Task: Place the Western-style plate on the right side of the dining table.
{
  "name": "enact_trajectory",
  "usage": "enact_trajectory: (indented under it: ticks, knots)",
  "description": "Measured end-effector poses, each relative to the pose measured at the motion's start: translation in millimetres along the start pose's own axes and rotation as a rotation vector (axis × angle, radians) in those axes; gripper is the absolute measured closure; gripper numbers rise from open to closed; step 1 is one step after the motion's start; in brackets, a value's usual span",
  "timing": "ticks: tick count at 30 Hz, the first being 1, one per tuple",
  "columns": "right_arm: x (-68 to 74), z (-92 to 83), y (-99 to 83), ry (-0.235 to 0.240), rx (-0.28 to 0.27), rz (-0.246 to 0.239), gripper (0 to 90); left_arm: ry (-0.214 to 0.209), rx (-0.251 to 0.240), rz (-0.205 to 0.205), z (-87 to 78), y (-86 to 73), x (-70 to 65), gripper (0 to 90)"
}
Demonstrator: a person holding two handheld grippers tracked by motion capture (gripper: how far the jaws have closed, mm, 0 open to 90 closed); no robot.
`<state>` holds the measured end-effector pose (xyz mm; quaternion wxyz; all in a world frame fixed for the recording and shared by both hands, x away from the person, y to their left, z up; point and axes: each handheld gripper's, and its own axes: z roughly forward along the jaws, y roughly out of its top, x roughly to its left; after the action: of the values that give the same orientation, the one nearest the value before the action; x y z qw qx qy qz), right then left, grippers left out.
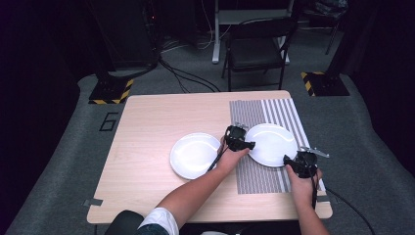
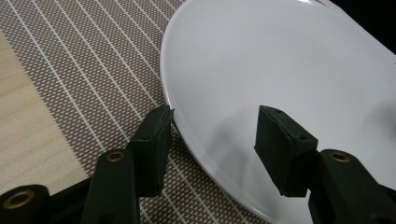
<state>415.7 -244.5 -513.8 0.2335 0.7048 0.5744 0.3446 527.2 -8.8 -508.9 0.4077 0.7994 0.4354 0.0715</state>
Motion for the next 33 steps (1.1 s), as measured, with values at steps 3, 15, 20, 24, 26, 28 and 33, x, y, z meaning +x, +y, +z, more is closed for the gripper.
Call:
enact_trajectory:
  ticks: [3, 15, 20, 24, 26, 28, 33]
  knots:
    - [-1.3, -2.4, -0.8, 0.002, -0.005, -0.006, 46.9, -0.005, 0.001, 0.007, -3.3, 0.8, -1.3, 45.8]
    - [9.5, -25.3, 5.4, 0.051, -0.062, -0.020, 46.5, -0.019, -0.047, 0.011, -34.5, 4.7, 10.4, 45.8]
    - [21.8, -25.0, 7.0, 0.071, -0.057, -0.048, 46.5, -0.012, -0.062, 0.007, -49.7, 3.4, 18.6, 45.8]
    - [32.7, -23.5, 6.2, 0.089, -0.036, -0.083, 46.5, -0.001, -0.074, 0.014, -61.9, 2.7, 25.5, 45.8]
    - [37.8, -23.3, 5.5, 0.104, -0.031, -0.098, 46.4, 0.005, -0.083, 0.011, -67.9, 2.1, 29.0, 45.8]
    - [44.1, -24.8, 5.1, 0.113, -0.030, -0.117, 46.4, 0.009, -0.091, 0.014, -74.1, 1.2, 32.7, 45.8]
    - [61.5, -28.8, 3.8, 0.150, -0.033, -0.160, 46.3, 0.018, -0.107, 0.000, -85.1, -2.1, 40.1, 45.7]
